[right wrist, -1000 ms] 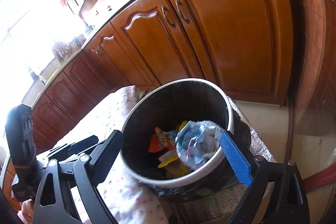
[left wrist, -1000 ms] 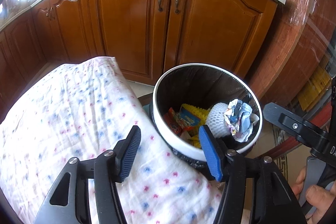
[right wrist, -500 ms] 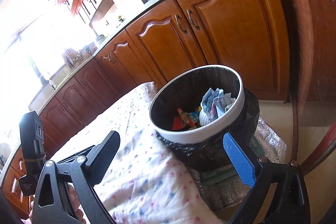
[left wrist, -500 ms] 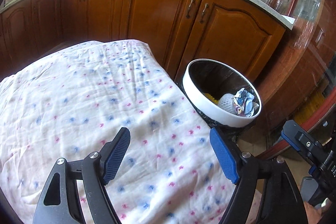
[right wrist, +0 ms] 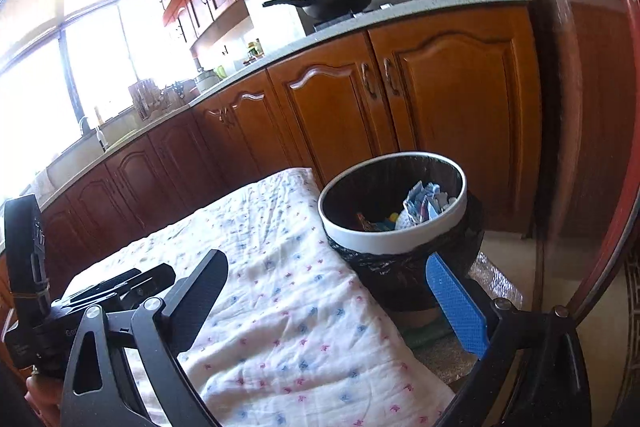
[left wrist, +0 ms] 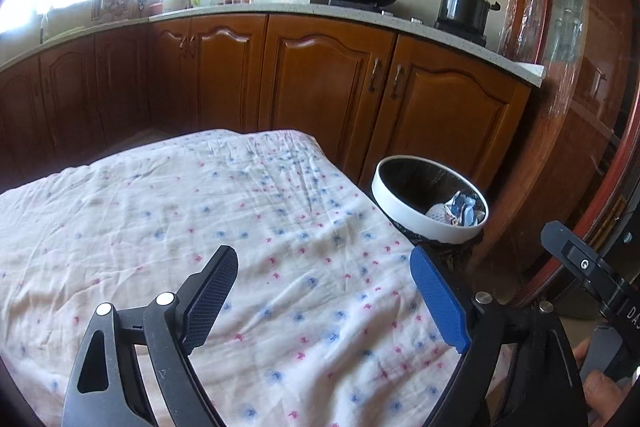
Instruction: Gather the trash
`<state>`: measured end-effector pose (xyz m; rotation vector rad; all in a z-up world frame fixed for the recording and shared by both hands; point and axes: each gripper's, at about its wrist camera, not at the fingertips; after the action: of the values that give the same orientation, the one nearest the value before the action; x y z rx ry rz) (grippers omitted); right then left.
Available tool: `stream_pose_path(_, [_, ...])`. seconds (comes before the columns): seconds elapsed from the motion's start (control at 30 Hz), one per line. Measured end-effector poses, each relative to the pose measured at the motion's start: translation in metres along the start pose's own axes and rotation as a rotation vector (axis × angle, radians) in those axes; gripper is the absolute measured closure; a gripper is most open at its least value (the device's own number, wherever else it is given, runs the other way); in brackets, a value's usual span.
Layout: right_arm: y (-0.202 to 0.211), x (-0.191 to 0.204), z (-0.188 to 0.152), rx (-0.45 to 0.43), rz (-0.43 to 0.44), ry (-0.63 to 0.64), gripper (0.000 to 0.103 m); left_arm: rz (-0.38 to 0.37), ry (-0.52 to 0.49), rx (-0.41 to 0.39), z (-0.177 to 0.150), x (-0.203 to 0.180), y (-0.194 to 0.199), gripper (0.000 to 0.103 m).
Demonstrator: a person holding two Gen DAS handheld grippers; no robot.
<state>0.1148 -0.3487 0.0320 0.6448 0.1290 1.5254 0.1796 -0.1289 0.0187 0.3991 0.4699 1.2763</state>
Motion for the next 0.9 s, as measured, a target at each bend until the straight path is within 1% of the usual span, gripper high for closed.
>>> stream_pose_path(0.03, [0.006,0.007,0.003,-0.023,0.000,0.024,0.003,0.011,0.003,-0.030,-0.002,0.003,0.010,0.003])
stream_pose_path(0.07, [0.013,0.015,0.006,-0.049,-0.004,0.052,0.002,0.029,0.006,-0.064,-0.004,0.006,0.021,0.001])
stream_pose_path(0.13, [0.027,0.032,0.009,-0.115,-0.028,0.117,0.000,0.071,0.002,-0.121,-0.012,0.009,0.035,0.001])
stream_pose_path(0.2, [0.039,0.046,0.008,-0.185,-0.048,0.170,0.000,0.111,-0.003,-0.151,-0.020,0.012,0.045,0.001])
stream_pose_path(0.27, [0.042,0.052,0.005,-0.211,-0.072,0.193,0.000,0.128,-0.001,-0.167,-0.030,0.016,0.052,0.001])
stream_pose_path(0.37, [0.037,0.052,-0.005,-0.199,-0.080,0.183,0.000,0.143,-0.005,-0.165,-0.044,0.018,0.056,0.001])
stream_pose_path(0.43, [0.033,0.049,-0.011,-0.173,-0.060,0.161,0.000,0.155,-0.010,-0.156,-0.051,0.018,0.056,0.001])
stream_pose_path(0.57, [0.026,0.048,-0.030,-0.133,-0.055,0.150,0.000,0.178,-0.041,-0.159,-0.062,0.014,0.057,0.001])
stream_pose_path(0.7, [0.024,0.048,-0.041,-0.112,-0.053,0.149,0.000,0.175,-0.060,-0.162,-0.062,0.013,0.053,0.001])
stream_pose_path(0.9, [0.027,0.054,-0.044,-0.112,-0.051,0.165,0.000,0.178,-0.069,-0.165,-0.062,0.018,0.056,0.001])
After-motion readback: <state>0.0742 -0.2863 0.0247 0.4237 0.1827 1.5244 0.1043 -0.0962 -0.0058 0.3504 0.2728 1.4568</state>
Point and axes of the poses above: each gripper's, at about its wrist camera, not at the fingertips, and y roughly against the way its jaws point, x to its left, z to its top, and after that the axes turned 8 degrees about z, right-handed
